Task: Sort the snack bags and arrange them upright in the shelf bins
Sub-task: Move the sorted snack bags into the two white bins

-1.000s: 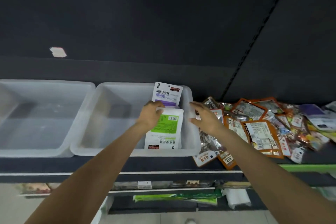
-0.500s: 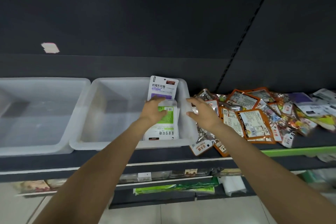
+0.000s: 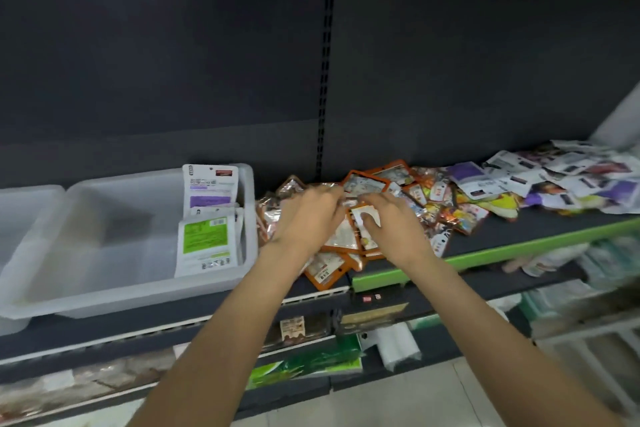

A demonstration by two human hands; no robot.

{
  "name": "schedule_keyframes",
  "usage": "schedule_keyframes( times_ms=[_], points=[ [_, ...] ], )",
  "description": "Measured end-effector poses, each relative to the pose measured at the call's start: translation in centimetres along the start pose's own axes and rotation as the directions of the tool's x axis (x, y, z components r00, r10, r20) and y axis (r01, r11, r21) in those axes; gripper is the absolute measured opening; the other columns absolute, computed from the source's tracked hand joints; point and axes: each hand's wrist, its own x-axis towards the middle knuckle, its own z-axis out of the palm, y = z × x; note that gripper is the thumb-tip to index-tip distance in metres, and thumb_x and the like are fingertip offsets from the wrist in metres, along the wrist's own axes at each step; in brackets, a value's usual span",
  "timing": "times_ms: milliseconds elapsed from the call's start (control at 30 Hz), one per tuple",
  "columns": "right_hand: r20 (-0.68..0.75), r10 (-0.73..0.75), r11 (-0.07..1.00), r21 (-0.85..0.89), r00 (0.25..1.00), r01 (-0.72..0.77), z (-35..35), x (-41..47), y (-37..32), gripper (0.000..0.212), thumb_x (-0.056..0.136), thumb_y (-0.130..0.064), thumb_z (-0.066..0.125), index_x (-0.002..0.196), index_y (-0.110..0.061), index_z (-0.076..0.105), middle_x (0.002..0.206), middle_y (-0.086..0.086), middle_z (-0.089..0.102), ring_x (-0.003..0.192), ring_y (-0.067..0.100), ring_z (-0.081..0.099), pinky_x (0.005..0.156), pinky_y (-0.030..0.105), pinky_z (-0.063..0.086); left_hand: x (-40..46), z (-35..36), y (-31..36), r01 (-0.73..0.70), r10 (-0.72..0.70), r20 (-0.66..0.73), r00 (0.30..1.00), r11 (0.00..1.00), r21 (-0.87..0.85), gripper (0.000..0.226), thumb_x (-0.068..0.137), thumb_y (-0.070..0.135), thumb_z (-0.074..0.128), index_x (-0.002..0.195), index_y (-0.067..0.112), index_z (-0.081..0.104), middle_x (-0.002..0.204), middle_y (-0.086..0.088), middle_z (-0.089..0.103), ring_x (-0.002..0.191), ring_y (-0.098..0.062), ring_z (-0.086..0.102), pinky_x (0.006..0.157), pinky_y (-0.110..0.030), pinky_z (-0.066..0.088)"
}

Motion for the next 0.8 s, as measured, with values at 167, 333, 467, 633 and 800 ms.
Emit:
schedule_keyframes(
  times_ms=[167,333,467,633,800],
  points=[
    [0.026,0.123,0.992,0.006,0.992,-0.123,-6.4,-3.7,10.1,0.030,0.095,-0.018,0.049,0.124,-0.015,0.057,0.118,0.008,0.060,0.105,0.027,0.057,0.084,0.040,0.049,1.9,4.4,9.7,0.086,-0.076,0.061,0.995,0.977,-0.193,0.019,0.095,0.031,0.048,0.105,0.024,0.063,0.096,0.004,0.070,0.083,-0.018,0.064,0.066,-0.032,0.050],
    [0.063,0.236,0.972,-0.001,0.970,-0.236,-11.2,-6.2,20.0,0.026,0.096,-0.017,0.047,0.120,-0.015,0.059,0.112,0.008,0.061,0.096,0.027,0.060,0.076,0.034,0.047,4.4,8.7,18.7,0.082,-0.048,0.113,0.992,0.943,-0.323,0.014,0.093,0.029,0.052,0.099,0.025,0.065,0.092,0.003,0.069,0.084,-0.017,0.064,0.070,-0.036,0.053],
    [0.050,0.310,0.950,0.028,0.950,-0.311,-13.8,-6.4,26.5,0.029,0.096,-0.016,0.046,0.123,-0.015,0.058,0.111,0.008,0.062,0.094,0.026,0.061,0.076,0.030,0.047,6.7,11.8,23.6,0.068,-0.014,0.155,0.988,0.935,-0.347,0.016,0.094,0.028,0.052,0.104,0.026,0.064,0.093,0.008,0.068,0.087,-0.014,0.063,0.073,-0.033,0.052],
    [0.030,0.333,0.941,0.045,0.942,-0.334,-15.8,-4.3,33.5,0.030,0.097,-0.016,0.044,0.124,-0.014,0.057,0.112,0.010,0.062,0.089,0.029,0.063,0.081,0.040,0.051,12.8,15.5,27.8,0.040,-0.001,0.116,0.993,0.944,-0.328,0.018,0.093,0.028,0.051,0.106,0.026,0.064,0.099,0.003,0.069,0.090,-0.018,0.063,0.072,-0.033,0.051],
    [-0.006,0.308,0.951,-0.003,0.951,-0.308,-17.1,-0.1,40.4,0.033,0.094,-0.011,0.048,0.126,-0.013,0.057,0.121,0.009,0.059,0.108,0.025,0.057,0.090,0.034,0.047,20.5,19.5,30.9,0.056,-0.026,0.088,0.996,0.928,-0.368,0.021,0.092,0.023,0.053,0.108,0.019,0.065,0.108,-0.001,0.069,0.097,-0.022,0.063,0.080,-0.038,0.051]
  ],
)
